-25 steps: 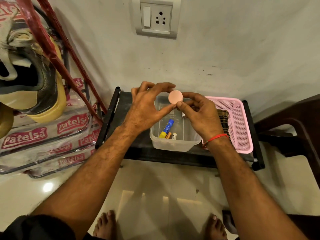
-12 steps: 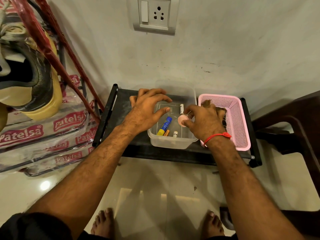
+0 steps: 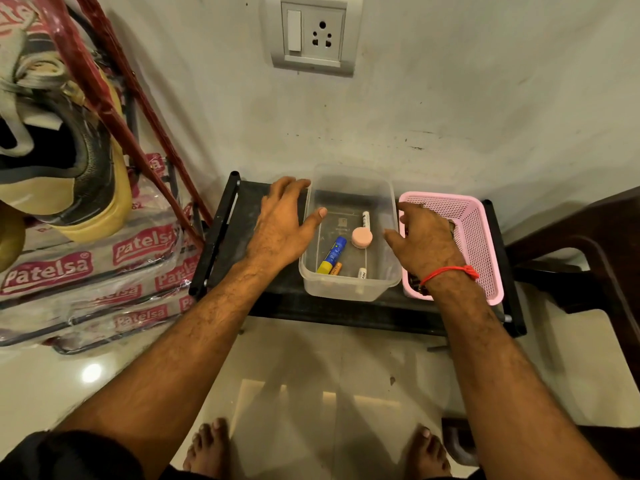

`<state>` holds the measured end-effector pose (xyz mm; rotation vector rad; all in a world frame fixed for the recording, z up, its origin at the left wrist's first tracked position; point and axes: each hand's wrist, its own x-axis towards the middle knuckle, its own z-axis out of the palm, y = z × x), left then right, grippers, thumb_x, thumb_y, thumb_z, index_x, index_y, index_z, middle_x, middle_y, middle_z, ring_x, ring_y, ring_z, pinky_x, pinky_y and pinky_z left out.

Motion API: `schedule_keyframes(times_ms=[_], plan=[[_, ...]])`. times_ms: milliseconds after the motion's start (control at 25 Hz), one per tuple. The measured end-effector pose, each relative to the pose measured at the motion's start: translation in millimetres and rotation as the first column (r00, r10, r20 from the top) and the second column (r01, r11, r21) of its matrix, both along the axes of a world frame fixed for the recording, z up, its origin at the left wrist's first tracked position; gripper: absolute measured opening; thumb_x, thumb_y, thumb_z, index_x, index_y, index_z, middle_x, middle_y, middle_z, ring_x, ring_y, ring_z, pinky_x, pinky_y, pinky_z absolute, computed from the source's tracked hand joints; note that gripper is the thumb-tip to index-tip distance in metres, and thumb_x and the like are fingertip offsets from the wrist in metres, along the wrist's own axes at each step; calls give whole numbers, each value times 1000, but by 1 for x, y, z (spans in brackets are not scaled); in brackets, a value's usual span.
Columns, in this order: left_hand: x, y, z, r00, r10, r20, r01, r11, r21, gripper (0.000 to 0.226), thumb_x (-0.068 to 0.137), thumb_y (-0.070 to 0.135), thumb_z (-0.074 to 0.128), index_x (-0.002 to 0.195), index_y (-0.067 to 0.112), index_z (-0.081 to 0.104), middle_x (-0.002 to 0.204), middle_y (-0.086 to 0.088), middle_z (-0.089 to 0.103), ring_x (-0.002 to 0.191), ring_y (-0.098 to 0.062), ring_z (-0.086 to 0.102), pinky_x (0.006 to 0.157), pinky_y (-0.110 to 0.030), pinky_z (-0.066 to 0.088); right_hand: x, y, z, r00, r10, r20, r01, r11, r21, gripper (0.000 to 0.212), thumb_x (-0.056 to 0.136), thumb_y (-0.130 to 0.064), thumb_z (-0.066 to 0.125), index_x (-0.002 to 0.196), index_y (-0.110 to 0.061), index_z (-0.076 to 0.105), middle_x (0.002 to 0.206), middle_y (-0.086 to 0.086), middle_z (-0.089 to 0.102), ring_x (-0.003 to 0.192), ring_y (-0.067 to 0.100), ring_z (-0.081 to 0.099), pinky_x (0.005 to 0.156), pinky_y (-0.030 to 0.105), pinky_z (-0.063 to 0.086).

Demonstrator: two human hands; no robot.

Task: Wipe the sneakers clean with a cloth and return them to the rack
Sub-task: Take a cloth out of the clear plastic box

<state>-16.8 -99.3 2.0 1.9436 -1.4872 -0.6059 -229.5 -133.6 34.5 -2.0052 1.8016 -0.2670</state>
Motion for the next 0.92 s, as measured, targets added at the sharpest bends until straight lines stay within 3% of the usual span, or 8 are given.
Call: schedule_keyframes(times_ms=[80, 160, 240, 360, 520, 640, 800, 920], plan=[[-4, 7, 6, 998, 45, -49, -35, 979, 199, 61, 96, 47, 65, 148, 21, 45, 148, -5, 48, 126, -25, 55, 99, -42, 53, -1, 1, 2, 1000, 6, -29, -3, 996, 94, 47, 97, -24, 64, 142, -13, 51, 135, 14, 59, 125, 34, 54, 107, 42, 42], [-10, 15, 11, 993, 1, -118, 49, 906, 420, 61, 98, 43, 62, 151, 23, 37, 129, -1, 56, 96, -21, 68, 70, -32, 59, -3, 4, 2, 1000, 8, 5, -9, 991, 136, 44, 98, -17, 62, 141, -13, 53, 133, 15, 61, 122, 34, 56, 105, 42, 45], [-14, 23, 14, 972, 1, -234, 124, 844, 521, 61, 103, 30, 57, 155, 30, 25, 131, -7, 55, 70, -18, 72, 56, -30, 60, -4, 6, 3, 999, -2, 48, -5, 989, 147, 42, 98, -13, 61, 139, -13, 55, 130, 15, 62, 120, 34, 58, 103, 44, 48], [-9, 29, 19, 952, 51, -301, 112, 859, 500, 56, 107, 17, 43, 156, 35, 21, 144, -15, 50, 66, -22, 74, 59, -36, 64, -1, 8, 3, 994, -9, 108, -3, 994, 113, 38, 96, -12, 62, 134, -13, 60, 123, 14, 67, 115, 33, 61, 102, 43, 51], [11, 31, 26, 967, 103, -234, 11, 896, 444, 52, 107, 15, 38, 155, 31, 27, 141, -17, 53, 66, -27, 74, 62, -41, 65, 14, 13, -4, 981, 55, 186, -65, 997, 48, 30, 95, -16, 59, 125, -14, 64, 110, 11, 72, 107, 30, 64, 99, 41, 53], [26, 38, 22, 978, 118, -172, -37, 911, 411, 52, 109, 18, 39, 157, 30, 24, 143, -21, 52, 63, -24, 74, 55, -36, 63, 29, 21, -8, 965, 114, 234, -132, 989, 60, 37, 98, -16, 59, 135, -15, 58, 120, 10, 70, 114, 29, 63, 101, 43, 52], [32, 45, 11, 980, 134, -144, -64, 909, 413, 50, 109, 23, 38, 157, 29, 24, 147, -19, 49, 55, -18, 71, 51, -31, 61, 39, 26, -17, 970, 159, 183, -169, 984, 46, 44, 101, -20, 54, 144, -15, 47, 129, 13, 65, 121, 36, 58, 103, 49, 50], [32, 44, 13, 984, 145, -104, -87, 900, 427, 50, 108, 27, 41, 156, 26, 27, 143, -17, 54, 63, -18, 71, 56, -33, 62, 36, 25, -18, 965, 175, 195, -189, 980, 56, 47, 101, -22, 55, 146, -15, 46, 131, 13, 65, 123, 35, 58, 105, 48, 48]])
